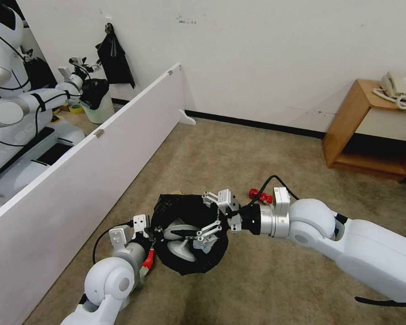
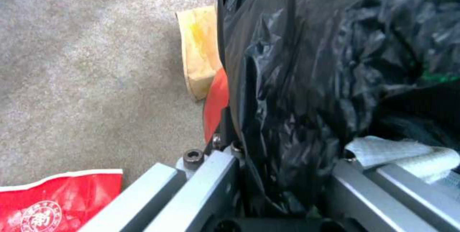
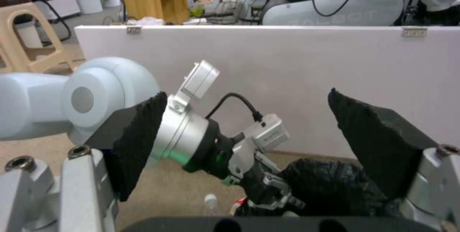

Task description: Pick up the trash bin, then pick up the garbage from the floor and place it into the trash bin.

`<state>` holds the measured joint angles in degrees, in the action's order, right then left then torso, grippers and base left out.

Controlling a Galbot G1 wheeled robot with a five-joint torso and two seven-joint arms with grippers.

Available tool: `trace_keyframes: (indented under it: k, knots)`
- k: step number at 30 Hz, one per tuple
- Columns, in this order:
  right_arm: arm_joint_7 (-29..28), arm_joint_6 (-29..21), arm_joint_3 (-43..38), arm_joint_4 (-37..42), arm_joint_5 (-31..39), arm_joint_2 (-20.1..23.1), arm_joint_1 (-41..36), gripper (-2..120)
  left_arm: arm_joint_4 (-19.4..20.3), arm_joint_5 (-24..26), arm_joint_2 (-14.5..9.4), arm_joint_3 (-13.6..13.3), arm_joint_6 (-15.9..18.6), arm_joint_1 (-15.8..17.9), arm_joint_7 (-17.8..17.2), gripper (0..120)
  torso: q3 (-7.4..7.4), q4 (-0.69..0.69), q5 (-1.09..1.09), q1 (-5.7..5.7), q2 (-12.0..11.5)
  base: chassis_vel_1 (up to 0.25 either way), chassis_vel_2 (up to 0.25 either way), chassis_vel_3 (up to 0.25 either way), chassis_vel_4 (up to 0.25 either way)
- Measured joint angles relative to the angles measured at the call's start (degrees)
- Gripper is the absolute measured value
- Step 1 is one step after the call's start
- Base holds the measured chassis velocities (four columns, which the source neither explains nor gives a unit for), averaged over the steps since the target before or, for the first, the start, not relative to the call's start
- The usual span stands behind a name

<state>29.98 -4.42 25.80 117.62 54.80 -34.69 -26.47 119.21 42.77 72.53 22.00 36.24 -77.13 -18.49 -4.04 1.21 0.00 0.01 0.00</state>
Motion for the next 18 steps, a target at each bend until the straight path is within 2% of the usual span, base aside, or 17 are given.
trace_keyframes:
  k: [18]
  knots:
    - [0.07,0.02,-0.72,0.65,0.35,1.22,0.21,88,0.64,-0.23,0.15,-0.03,0.11,-0.61,-0.22,0,0.00,0.00,0.00,0.00,0.00,0.000,0.000,0.000,0.000]
